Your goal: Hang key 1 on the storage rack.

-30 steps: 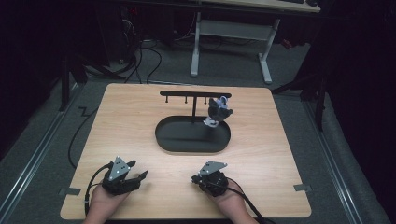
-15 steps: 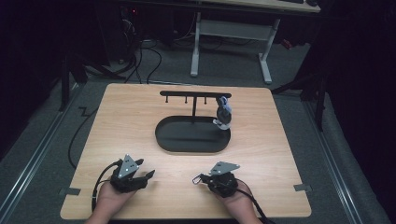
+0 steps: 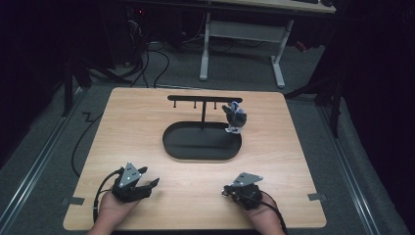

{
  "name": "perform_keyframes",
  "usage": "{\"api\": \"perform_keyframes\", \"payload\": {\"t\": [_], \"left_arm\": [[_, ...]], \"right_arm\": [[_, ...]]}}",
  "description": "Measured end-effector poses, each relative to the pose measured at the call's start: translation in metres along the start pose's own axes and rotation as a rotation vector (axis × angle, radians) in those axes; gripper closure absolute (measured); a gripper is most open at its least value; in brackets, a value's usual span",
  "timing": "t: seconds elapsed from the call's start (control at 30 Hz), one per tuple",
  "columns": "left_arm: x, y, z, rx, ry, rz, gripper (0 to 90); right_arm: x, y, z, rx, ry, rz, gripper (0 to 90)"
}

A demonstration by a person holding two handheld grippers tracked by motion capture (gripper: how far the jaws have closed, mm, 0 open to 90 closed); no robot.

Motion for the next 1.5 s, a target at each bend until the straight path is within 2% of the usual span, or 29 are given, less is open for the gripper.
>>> {"api": "perform_keyframes", "payload": {"t": [0.07,0.17,0.3,0.4,0.5,0.63,0.8,0.87,1.0,1.07,1.17,1.23,1.3,1.4,1.5], "left_arm": [[-0.001,-0.002,0.001,0.003,-0.007,-0.004,38.8],[-0.003,-0.006,0.002,0.008,-0.016,-0.007,38.8],[-0.005,-0.007,0.004,0.004,-0.019,-0.007,38.8],[-0.005,-0.007,0.003,0.007,-0.022,-0.008,38.9],[-0.005,-0.008,0.004,0.006,-0.021,-0.011,38.9],[-0.007,-0.008,0.005,0.006,-0.030,-0.010,38.9],[-0.005,-0.007,0.001,0.014,-0.025,-0.007,38.9],[-0.004,-0.006,0.000,0.016,-0.020,-0.003,38.9],[-0.002,-0.004,-0.002,0.016,-0.014,0.001,39.0],[-0.002,-0.003,-0.001,0.012,-0.013,0.005,38.9],[0.000,-0.003,-0.001,0.012,-0.013,0.007,39.0],[0.000,-0.004,-0.002,0.016,-0.013,0.007,39.0],[0.000,-0.004,-0.002,0.017,-0.014,0.007,39.0],[-0.001,-0.003,-0.002,0.014,-0.019,0.005,39.0],[-0.001,-0.002,-0.001,0.010,-0.016,0.003,39.1]], "right_arm": [[-0.013,0.010,-0.013,0.000,-0.038,-0.014,90.0],[-0.025,0.022,-0.024,-0.007,-0.072,-0.035,90.0],[-0.027,0.041,-0.025,-0.057,-0.119,-0.047,90.0],[-0.023,0.046,-0.034,-0.022,-0.110,-0.050,90.0],[-0.021,0.043,-0.048,0.034,-0.105,-0.064,90.0],[-0.033,0.040,-0.046,0.025,-0.139,-0.106,90.0],[-0.046,0.029,-0.034,0.010,-0.149,-0.113,90.0],[-0.053,0.021,-0.026,0.007,-0.138,-0.126,90.0],[-0.059,0.012,-0.016,0.003,-0.143,-0.127,90.0],[-0.057,0.013,-0.015,0.009,-0.139,-0.128,90.0],[-0.041,0.020,-0.010,-0.024,-0.121,-0.114,90.0],[-0.027,0.018,-0.004,-0.031,-0.072,-0.095,90.0],[-0.015,0.011,0.001,-0.008,-0.031,-0.077,90.0],[-0.013,0.001,0.000,0.029,-0.022,-0.074,90.0],[-0.019,0.005,-0.008,0.032,-0.047,-0.081,90.0]]}}
Point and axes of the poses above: each handheld gripper's, and its own axes: y roughly backward along the jaws, z roughly out of its top, x roughly to its left, the point moved 8 cm from there along -y, roughly forward along the jaws, and after that the axes turned 1 degree about z, right-handed, at the moved point
